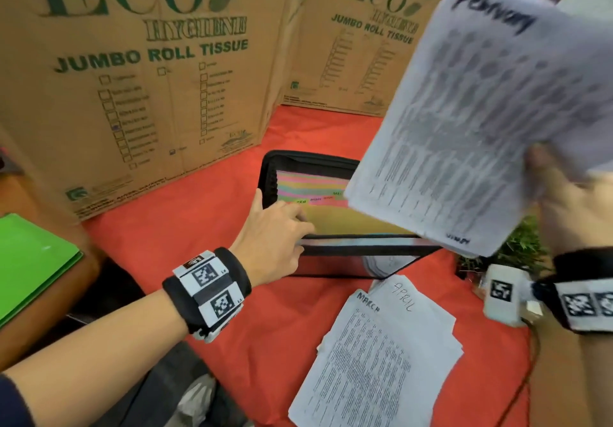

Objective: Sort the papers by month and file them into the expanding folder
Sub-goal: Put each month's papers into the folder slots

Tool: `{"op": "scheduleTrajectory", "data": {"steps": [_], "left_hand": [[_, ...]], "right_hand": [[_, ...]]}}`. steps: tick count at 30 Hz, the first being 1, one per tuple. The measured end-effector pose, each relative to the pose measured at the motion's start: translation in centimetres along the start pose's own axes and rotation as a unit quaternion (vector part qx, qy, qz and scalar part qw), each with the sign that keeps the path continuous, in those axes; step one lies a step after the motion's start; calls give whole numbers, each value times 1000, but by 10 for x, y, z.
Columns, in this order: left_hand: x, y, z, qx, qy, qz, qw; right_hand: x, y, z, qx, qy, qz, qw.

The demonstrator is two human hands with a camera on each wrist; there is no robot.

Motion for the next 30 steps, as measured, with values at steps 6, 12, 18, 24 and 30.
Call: {"op": "scheduleTrajectory", "data": {"steps": [6,12,18,24,30], "left_hand": [[-4,-3,-1,2,18,3,1000],[-4,1,-1,-9,-25,-11,1000],[-2,3,-5,-15,-47,-25,998],[2,5,-5,-15,-43,-15,999],[6,7,-3,-12,-37,-8,999]], "right_hand": [[-25,6,-53,-1,130,-56,990],[-9,2,-63,-49,149,13,988],[-2,5,-69,-20,133,44,990],[-7,5,-71,4,140,33,990],[-13,17,-75,-12,169,36,985]]}}
Point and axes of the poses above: each hand's wrist, its own x-axis towards the middle knuckle, its own z-axis out of the back of the hand, y = z × x, the point moved 4 cm from there along x, towards the middle knuckle, and after that the axes turned 1 degree about -z, right-handed, at the moved point
